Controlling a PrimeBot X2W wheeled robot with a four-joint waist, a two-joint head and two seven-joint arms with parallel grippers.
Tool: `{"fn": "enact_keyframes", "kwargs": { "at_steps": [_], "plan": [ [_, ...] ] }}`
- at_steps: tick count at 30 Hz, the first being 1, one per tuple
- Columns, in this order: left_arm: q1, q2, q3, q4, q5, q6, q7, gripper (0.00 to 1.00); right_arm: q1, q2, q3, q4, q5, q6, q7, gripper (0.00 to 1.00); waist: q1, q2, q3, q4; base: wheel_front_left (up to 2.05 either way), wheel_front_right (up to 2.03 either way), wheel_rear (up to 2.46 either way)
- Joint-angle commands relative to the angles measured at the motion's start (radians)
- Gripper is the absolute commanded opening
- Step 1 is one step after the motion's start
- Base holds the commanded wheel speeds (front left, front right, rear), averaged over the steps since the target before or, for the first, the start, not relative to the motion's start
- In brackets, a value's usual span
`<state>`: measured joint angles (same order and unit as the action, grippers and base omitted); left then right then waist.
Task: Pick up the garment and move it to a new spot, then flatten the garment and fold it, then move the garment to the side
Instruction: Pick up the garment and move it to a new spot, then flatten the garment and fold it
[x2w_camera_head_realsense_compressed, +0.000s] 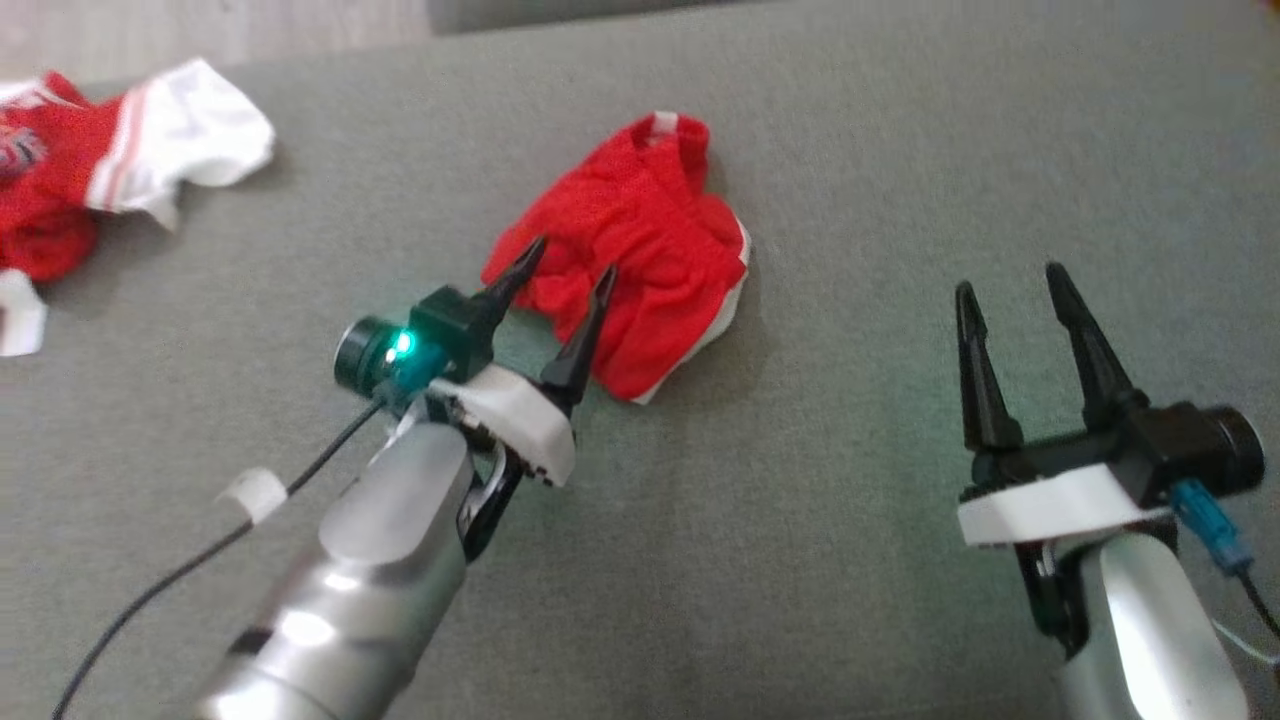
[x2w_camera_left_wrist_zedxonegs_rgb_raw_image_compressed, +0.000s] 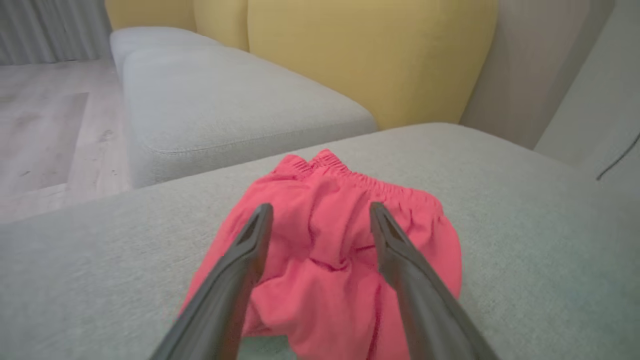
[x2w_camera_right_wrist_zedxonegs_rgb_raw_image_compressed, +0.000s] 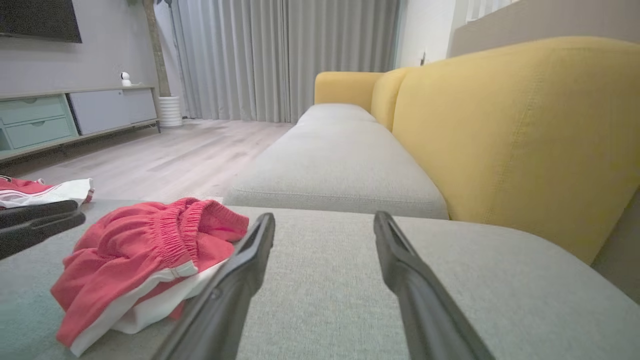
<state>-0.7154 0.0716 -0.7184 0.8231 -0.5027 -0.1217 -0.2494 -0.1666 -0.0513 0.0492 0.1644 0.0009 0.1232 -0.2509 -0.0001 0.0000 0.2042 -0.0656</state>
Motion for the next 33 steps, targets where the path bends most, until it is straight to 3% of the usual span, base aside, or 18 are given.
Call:
{"fn": "enact_keyframes", "kwargs": {
  "at_steps": [1,11,19,33],
  "plan": [
    [0.008,0.015,0.038,-0.029,-0.006,0.01,-0.011,1.0,0.009,0.001,0.014,-0.025,-0.007,0.008,-0.011,1.0,0.0001,0.0,-0.055,0.038,0.0,0.0,0.0],
    [0.325,0.075,0.248,-0.297,-0.024,0.113,-0.012,1.0,0.102,0.001,-0.028,-0.008,-0.003,0.008,-0.011,1.0,0.0001,0.0,-0.196,0.119,0.0,0.0,0.0],
    [0.574,0.106,0.378,-0.487,0.007,0.185,-0.012,1.0,0.185,0.001,-0.009,-0.018,0.057,0.008,-0.011,1.0,0.0001,0.0,-0.226,0.154,0.0,0.0,0.0],
    [0.765,0.109,0.448,-0.598,0.067,0.198,-0.012,1.0,0.235,0.001,-0.007,-0.009,0.101,0.008,-0.011,1.0,0.0001,0.0,-0.229,0.148,0.0,0.0,0.0]
  ]
}}
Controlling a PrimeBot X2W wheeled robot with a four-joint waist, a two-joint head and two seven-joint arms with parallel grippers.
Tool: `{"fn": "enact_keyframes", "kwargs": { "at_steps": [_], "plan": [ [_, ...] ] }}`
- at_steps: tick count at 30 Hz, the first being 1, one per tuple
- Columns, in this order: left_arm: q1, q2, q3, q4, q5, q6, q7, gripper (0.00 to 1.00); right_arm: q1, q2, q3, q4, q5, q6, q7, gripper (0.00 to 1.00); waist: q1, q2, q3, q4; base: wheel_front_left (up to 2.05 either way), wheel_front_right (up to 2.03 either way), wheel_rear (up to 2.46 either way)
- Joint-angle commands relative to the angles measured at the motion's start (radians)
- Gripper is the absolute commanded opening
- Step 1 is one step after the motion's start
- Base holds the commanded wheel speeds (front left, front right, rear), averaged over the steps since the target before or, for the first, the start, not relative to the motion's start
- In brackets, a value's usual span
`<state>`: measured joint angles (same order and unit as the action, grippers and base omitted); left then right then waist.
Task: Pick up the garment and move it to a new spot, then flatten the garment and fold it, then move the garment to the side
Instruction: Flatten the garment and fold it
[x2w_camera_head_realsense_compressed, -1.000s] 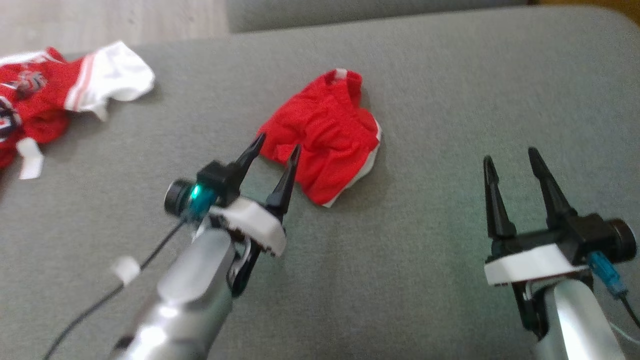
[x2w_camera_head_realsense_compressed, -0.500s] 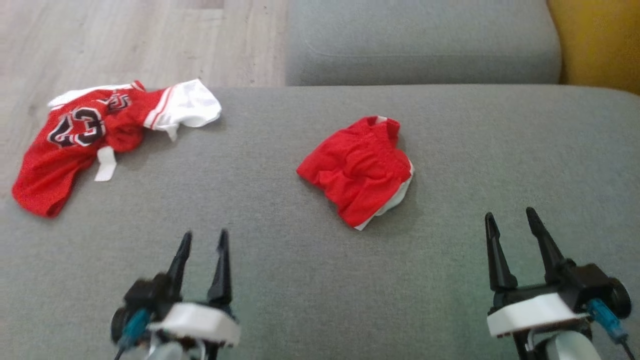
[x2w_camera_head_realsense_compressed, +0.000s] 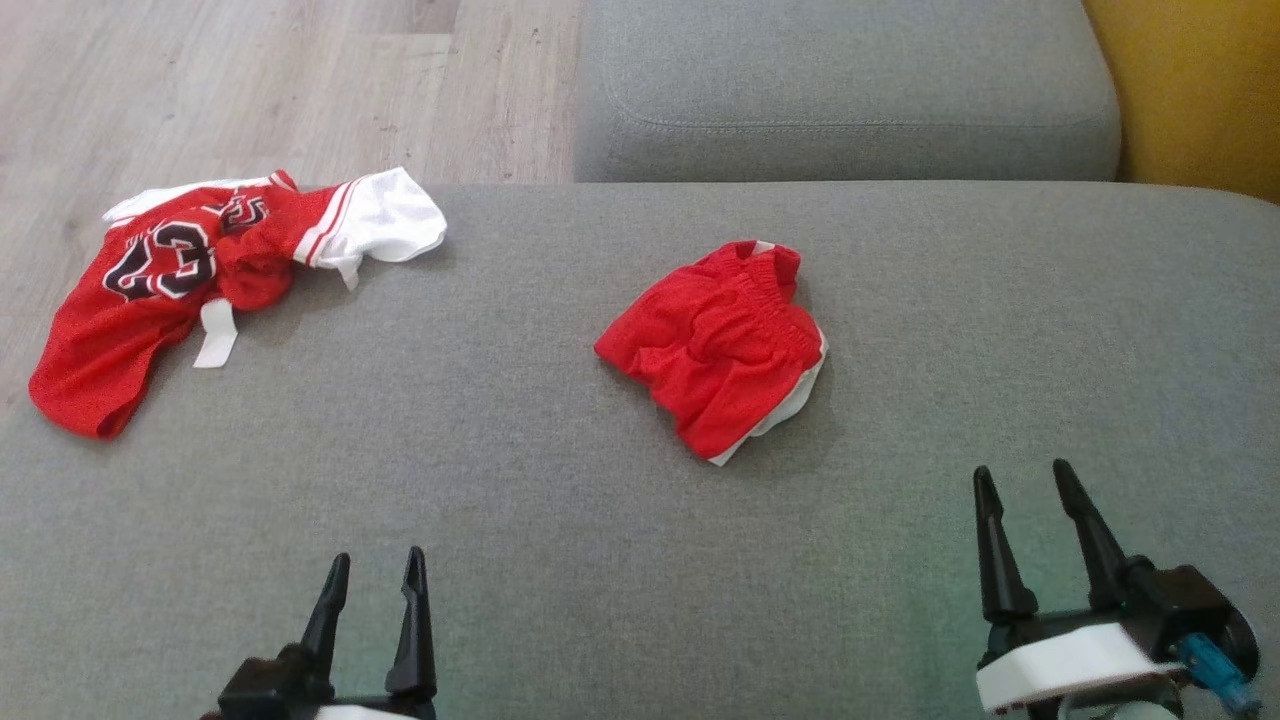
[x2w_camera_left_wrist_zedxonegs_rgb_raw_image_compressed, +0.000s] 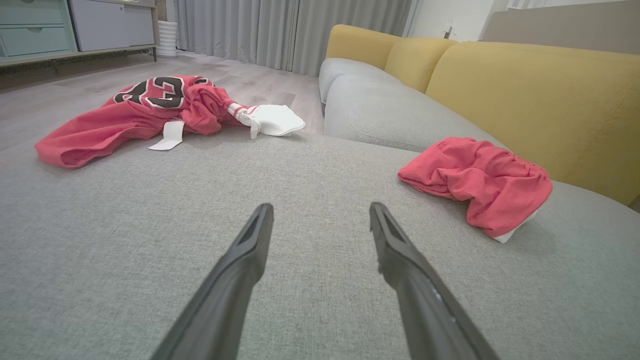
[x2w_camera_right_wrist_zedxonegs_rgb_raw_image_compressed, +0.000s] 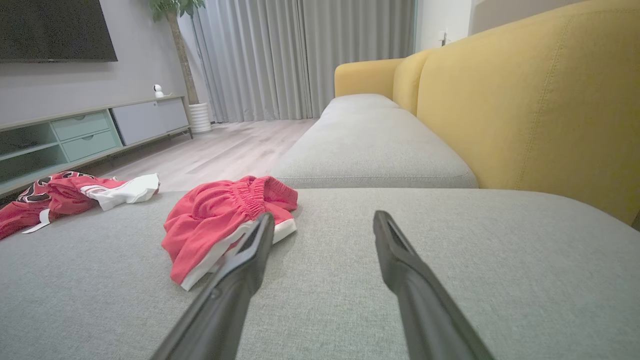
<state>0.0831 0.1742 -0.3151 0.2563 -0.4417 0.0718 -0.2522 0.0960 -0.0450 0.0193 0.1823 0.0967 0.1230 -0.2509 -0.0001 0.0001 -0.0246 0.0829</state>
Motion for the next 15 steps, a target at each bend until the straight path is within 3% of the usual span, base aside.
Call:
{"fn": "enact_keyframes", "kwargs": {
  "at_steps": [1,15],
  "plan": [
    [-0.031,0.006,0.045,-0.032,0.007,0.003,-0.009,1.0,-0.027,-0.005,0.026,-0.021,0.005,0.008,-0.011,1.0,0.0001,-0.0001,0.001,-0.001,0.0,0.0,0.0],
    [-0.041,0.0,0.047,-0.027,0.019,-0.005,-0.009,1.0,-0.046,-0.005,0.03,0.034,0.015,0.008,-0.011,1.0,0.0001,-0.0001,0.012,0.001,0.0,0.0,0.0]
  ]
}}
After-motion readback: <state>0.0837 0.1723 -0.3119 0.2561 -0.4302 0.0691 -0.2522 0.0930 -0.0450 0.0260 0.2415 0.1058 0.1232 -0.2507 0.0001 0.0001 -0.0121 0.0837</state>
